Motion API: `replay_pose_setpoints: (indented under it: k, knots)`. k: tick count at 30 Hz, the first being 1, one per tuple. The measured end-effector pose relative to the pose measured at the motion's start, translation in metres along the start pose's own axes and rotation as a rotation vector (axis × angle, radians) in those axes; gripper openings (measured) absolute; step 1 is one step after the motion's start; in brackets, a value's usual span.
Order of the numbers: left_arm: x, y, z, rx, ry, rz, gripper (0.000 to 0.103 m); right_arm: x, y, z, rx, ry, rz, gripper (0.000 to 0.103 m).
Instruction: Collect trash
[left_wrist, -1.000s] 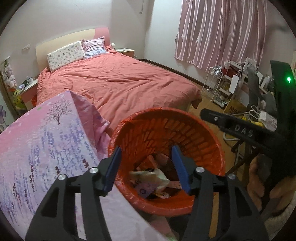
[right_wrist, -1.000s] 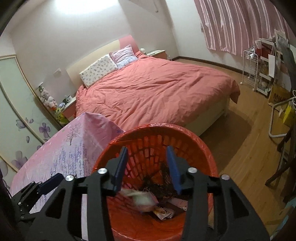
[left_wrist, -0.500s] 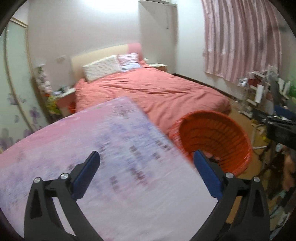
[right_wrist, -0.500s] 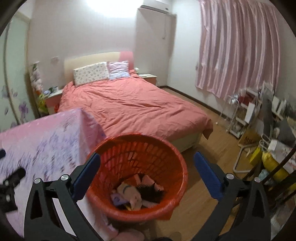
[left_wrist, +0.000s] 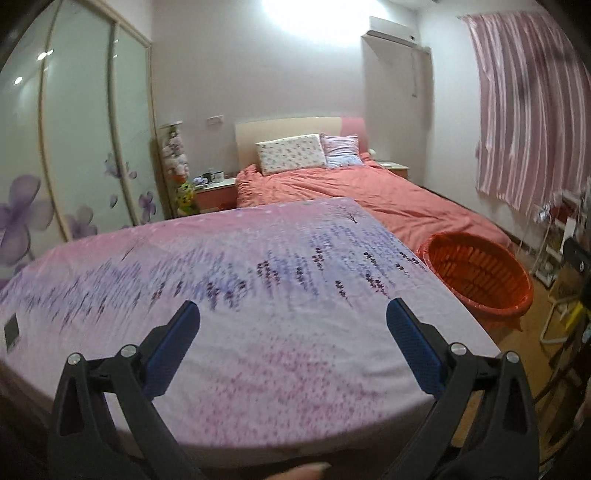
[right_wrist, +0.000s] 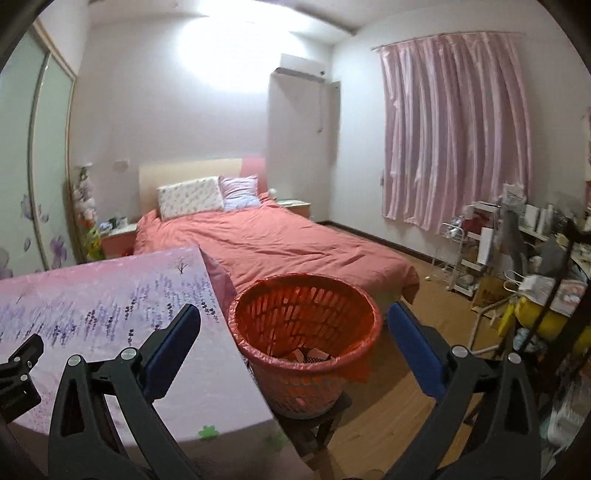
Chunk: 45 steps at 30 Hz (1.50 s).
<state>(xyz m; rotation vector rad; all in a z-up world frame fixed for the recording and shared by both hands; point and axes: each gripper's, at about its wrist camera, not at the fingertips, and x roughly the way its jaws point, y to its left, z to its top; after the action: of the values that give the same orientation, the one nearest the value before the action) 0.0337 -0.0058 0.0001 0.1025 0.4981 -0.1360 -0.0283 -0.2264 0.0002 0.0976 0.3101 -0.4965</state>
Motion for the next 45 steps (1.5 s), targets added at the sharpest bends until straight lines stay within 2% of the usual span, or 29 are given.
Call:
replay_pose_setpoints:
  k: [6, 10, 16, 20, 31, 45]
  knots:
    - [-0.006, 0.009, -0.005, -0.046, 0.036, -0.001, 0.099, 0.005, 0.007, -0.006, 0.025, 0.165, -0.006, 0.100]
    - [-0.005, 0.015, -0.010, -0.091, 0.074, 0.005, 0.099, 0.008, 0.004, -0.007, 0.047, 0.230, -0.043, 0.100]
    - [-0.017, 0.013, -0.010, -0.093, 0.054, 0.041, 0.099, -0.006, 0.011, -0.016, 0.038, 0.233, -0.079, 0.100]
    - [-0.021, 0.012, -0.009, -0.085, 0.048, 0.056, 0.099, -0.009, 0.015, -0.018, 0.033, 0.242, -0.073, 0.100]
    - [-0.023, 0.012, -0.005, -0.102, 0.063, 0.033, 0.099, -0.013, 0.021, -0.017, 0.028, 0.250, -0.056, 0.100]
    - [-0.031, 0.013, 0.003, -0.107, 0.034, 0.026, 0.099, -0.016, 0.025, -0.012, 0.021, 0.245, -0.045, 0.100]
